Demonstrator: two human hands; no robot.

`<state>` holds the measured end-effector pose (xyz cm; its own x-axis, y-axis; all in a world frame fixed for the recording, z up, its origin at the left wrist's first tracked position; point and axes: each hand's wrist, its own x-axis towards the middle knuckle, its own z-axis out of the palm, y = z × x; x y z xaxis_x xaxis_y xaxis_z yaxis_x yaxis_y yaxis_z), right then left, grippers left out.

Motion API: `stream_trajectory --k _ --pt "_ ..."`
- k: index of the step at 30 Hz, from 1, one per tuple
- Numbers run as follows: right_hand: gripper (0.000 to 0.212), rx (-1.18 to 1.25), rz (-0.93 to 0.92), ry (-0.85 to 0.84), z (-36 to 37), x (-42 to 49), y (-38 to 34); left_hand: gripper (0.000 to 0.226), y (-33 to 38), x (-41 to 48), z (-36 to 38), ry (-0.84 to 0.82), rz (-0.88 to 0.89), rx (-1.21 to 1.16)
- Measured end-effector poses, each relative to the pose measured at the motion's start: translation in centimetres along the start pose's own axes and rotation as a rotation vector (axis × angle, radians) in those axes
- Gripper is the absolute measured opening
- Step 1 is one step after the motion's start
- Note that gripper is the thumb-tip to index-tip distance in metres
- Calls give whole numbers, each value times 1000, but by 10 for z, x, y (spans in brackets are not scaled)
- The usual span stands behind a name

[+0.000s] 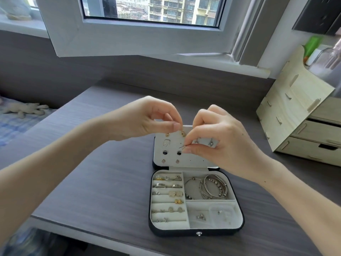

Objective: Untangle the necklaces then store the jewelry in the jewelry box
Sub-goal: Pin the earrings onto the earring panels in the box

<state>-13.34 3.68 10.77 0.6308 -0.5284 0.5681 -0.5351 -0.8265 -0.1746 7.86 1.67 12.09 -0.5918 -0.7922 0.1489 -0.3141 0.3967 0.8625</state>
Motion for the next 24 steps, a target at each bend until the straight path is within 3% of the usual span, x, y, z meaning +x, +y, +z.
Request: stream_trajectory --k 3,7,20,24 --pt "22 -140 -5 69 13 -8 5 4 -4 -2 2 68 -30 -35" --pt "24 -172 59 154 24 -9 8 20 -6 -7 3 156 -46 -109" --pt "22 -289 125 221 31 -1 4 24 -6 -12 6 266 -82 -185" --pt "49 -322 243 274 25 2 -2 23 -5 -15 4 231 -76 -191"
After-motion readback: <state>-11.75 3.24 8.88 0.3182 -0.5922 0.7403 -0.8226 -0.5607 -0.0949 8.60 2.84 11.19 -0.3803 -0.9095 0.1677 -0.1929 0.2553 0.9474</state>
